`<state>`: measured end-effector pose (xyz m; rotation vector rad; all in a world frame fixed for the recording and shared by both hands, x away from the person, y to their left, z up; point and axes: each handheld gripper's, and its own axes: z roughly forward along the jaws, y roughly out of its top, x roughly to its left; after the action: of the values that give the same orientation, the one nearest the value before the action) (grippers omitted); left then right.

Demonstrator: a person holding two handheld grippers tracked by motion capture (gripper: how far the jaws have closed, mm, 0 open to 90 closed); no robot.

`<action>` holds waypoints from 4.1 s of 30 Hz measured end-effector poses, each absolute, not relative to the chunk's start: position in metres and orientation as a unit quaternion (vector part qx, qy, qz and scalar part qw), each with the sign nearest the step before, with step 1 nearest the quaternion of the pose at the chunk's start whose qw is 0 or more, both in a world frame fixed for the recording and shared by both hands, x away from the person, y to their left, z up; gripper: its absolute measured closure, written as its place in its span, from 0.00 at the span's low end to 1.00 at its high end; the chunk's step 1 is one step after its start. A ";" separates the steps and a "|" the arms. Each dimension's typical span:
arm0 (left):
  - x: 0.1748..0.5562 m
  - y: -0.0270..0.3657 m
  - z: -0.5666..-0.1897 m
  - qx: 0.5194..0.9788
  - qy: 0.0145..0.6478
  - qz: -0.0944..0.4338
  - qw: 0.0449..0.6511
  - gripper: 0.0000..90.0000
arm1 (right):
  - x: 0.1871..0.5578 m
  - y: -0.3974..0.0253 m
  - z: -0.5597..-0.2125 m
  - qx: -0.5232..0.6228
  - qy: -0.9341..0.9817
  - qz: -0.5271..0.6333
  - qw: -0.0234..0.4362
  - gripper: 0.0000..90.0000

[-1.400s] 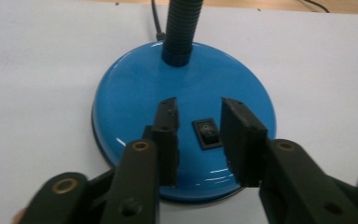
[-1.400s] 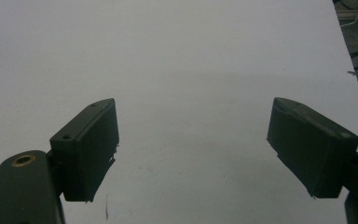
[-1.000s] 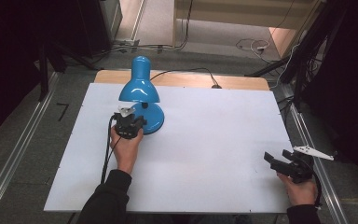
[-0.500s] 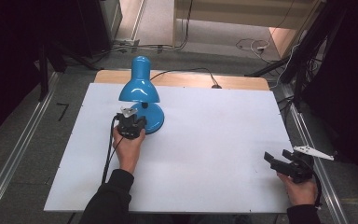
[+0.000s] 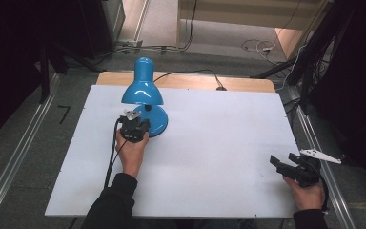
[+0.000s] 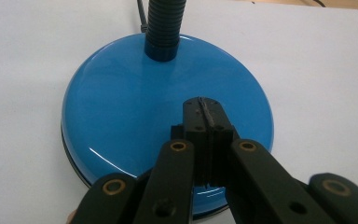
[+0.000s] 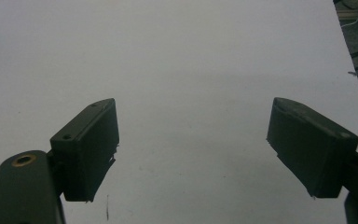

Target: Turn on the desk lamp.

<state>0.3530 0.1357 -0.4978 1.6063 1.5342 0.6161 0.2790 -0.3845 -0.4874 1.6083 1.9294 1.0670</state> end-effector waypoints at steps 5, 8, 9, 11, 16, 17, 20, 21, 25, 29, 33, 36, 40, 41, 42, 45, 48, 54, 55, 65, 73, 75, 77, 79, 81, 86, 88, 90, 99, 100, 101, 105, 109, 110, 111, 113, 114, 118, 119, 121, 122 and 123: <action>0.352 0.134 -0.498 0.638 0.606 0.250 0.404 1.00 | 0.279 -0.384 -0.487 0.577 0.692 0.383 0.204 0.17; 0.352 0.134 -0.498 0.639 0.605 0.251 0.403 1.00 | 0.279 -0.384 -0.487 0.577 0.692 0.383 0.204 0.17; 0.352 0.134 -0.498 0.639 0.606 0.251 0.402 1.00 | 0.279 -0.384 -0.487 0.577 0.692 0.383 0.204 0.17; 0.352 0.134 -0.498 0.639 0.605 0.251 0.402 1.00 | 0.279 -0.384 -0.487 0.577 0.692 0.383 0.205 0.17; 0.352 0.135 -0.498 0.639 0.606 0.251 0.402 1.00 | 0.279 -0.384 -0.487 0.576 0.692 0.383 0.205 0.17; 0.352 0.135 -0.498 0.639 0.606 0.251 0.402 1.00 | 0.279 -0.384 -0.487 0.576 0.692 0.383 0.205 0.17; 0.352 0.135 -0.498 0.638 0.606 0.250 0.403 1.00 | 0.279 -0.384 -0.487 0.576 0.692 0.383 0.204 0.17; 0.352 0.135 -0.498 0.637 0.607 0.250 0.404 1.00 | 0.279 -0.384 -0.487 0.576 0.692 0.383 0.204 0.17; 0.352 0.135 -0.499 0.639 0.605 0.251 0.404 1.00 | 0.278 -0.384 -0.487 0.576 0.692 0.384 0.205 0.17; 0.352 0.135 -0.499 0.639 0.604 0.252 0.404 1.00 | 0.278 -0.384 -0.487 0.576 0.692 0.384 0.205 0.17; 0.351 0.135 -0.499 0.639 0.603 0.253 0.405 1.00 | 0.278 -0.384 -0.487 0.576 0.693 0.383 0.206 0.17; 0.351 0.135 -0.500 0.638 0.603 0.253 0.405 1.00 | 0.278 -0.384 -0.487 0.576 0.693 0.383 0.206 0.17; 0.351 0.135 -0.500 0.640 0.600 0.254 0.406 1.00 | 0.279 -0.384 -0.487 0.575 0.693 0.383 0.206 0.17; 0.351 0.135 -0.500 0.640 0.600 0.255 0.406 1.00 | 0.279 -0.384 -0.487 0.575 0.693 0.383 0.205 0.17; 0.351 0.135 -0.500 0.641 0.600 0.256 0.405 1.00 | 0.279 -0.384 -0.487 0.575 0.693 0.383 0.205 0.17; 0.351 0.134 -0.500 0.643 0.598 0.258 0.403 1.00 | 0.278 -0.384 -0.487 0.575 0.693 0.383 0.205 0.17; 0.351 0.135 -0.500 0.641 0.599 0.256 0.406 1.00 | 0.278 -0.384 -0.487 0.576 0.692 0.384 0.205 0.17; 0.350 0.135 -0.500 0.645 0.595 0.259 0.404 1.00 | 0.278 -0.384 -0.487 0.576 0.692 0.384 0.205 0.17; 0.350 0.135 -0.500 0.645 0.595 0.261 0.404 1.00 | 0.278 -0.384 -0.487 0.576 0.692 0.384 0.205 0.17; 0.349 0.136 -0.501 0.647 0.591 0.267 0.401 1.00 | 0.278 -0.384 -0.486 0.576 0.692 0.383 0.206 0.17; 0.348 0.136 -0.501 0.649 0.588 0.272 0.399 1.00 | 0.278 -0.383 -0.486 0.576 0.692 0.383 0.205 0.17; 0.348 0.135 -0.501 0.650 0.587 0.272 0.398 1.00 | 0.278 -0.383 -0.487 0.576 0.693 0.383 0.205 0.17; 0.348 0.135 -0.501 0.650 0.587 0.274 0.398 1.00 | 0.278 -0.383 -0.487 0.575 0.693 0.383 0.206 0.17; 0.347 0.134 -0.501 0.652 0.585 0.277 0.396 1.00 | 0.278 -0.383 -0.487 0.576 0.693 0.383 0.205 0.17; 0.347 0.135 -0.501 0.652 0.585 0.276 0.396 1.00 | 0.278 -0.383 -0.486 0.576 0.693 0.383 0.205 0.17; 0.343 0.130 -0.502 0.663 0.577 0.283 0.385 1.00 | 0.278 -0.382 -0.487 0.575 0.693 0.383 0.205 0.17; 0.344 0.131 -0.502 0.656 0.581 0.280 0.392 1.00 | 0.278 -0.382 -0.486 0.575 0.694 0.382 0.205 0.17; 0.344 0.133 -0.502 0.652 0.587 0.272 0.396 1.00 | 0.278 -0.381 -0.486 0.573 0.694 0.383 0.205 0.17; 0.341 0.134 -0.498 0.654 0.579 0.268 0.406 1.00 | 0.279 -0.384 -0.487 0.577 0.692 0.383 0.206 0.17; 0.340 0.134 -0.496 0.652 0.580 0.267 0.410 1.00 | 0.279 -0.384 -0.487 0.577 0.692 0.383 0.206 0.17; 0.339 0.135 -0.494 0.652 0.578 0.263 0.414 1.00 | 0.279 -0.384 -0.487 0.577 0.692 0.382 0.206 0.17; 0.336 0.137 -0.491 0.648 0.580 0.257 0.421 0.94 | 0.279 -0.382 -0.487 0.576 0.693 0.383 0.204 0.17; 0.332 0.140 -0.489 0.644 0.579 0.254 0.431 0.90 | 0.278 -0.383 -0.487 0.576 0.693 0.383 0.204 0.17; 0.331 0.141 -0.489 0.646 0.577 0.254 0.431 0.90 | 0.279 -0.383 -0.487 0.575 0.693 0.384 0.205 0.17; 0.330 0.141 -0.488 0.646 0.576 0.254 0.432 0.88 | 0.279 -0.383 -0.487 0.575 0.693 0.384 0.205 0.17; 0.327 0.142 -0.486 0.643 0.575 0.254 0.437 0.83 | 0.278 -0.383 -0.487 0.575 0.693 0.384 0.205 0.17; 0.326 0.143 -0.486 0.641 0.576 0.254 0.440 0.79 | 0.279 -0.383 -0.487 0.575 0.693 0.384 0.205 0.17; 0.323 0.148 -0.484 0.630 0.584 0.254 0.444 0.65 | 0.278 -0.383 -0.487 0.575 0.693 0.384 0.205 0.17; 0.323 0.149 -0.484 0.629 0.585 0.256 0.444 0.61 | 0.278 -0.383 -0.486 0.575 0.693 0.384 0.205 0.17; 0.321 0.151 -0.484 0.628 0.588 0.256 0.442 0.54 | 0.278 -0.383 -0.486 0.576 0.692 0.384 0.205 0.17; 0.321 0.151 -0.484 0.626 0.589 0.254 0.443 0.51 | 0.278 -0.384 -0.486 0.576 0.692 0.384 0.205 0.17; 0.320 0.152 -0.484 0.624 0.592 0.254 0.442 0.48 | 0.278 -0.384 -0.486 0.576 0.692 0.384 0.205 0.17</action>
<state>0.3195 0.1522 -0.4842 1.5489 1.4694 0.6295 0.2778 -0.3837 -0.4863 1.6056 1.9292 1.0705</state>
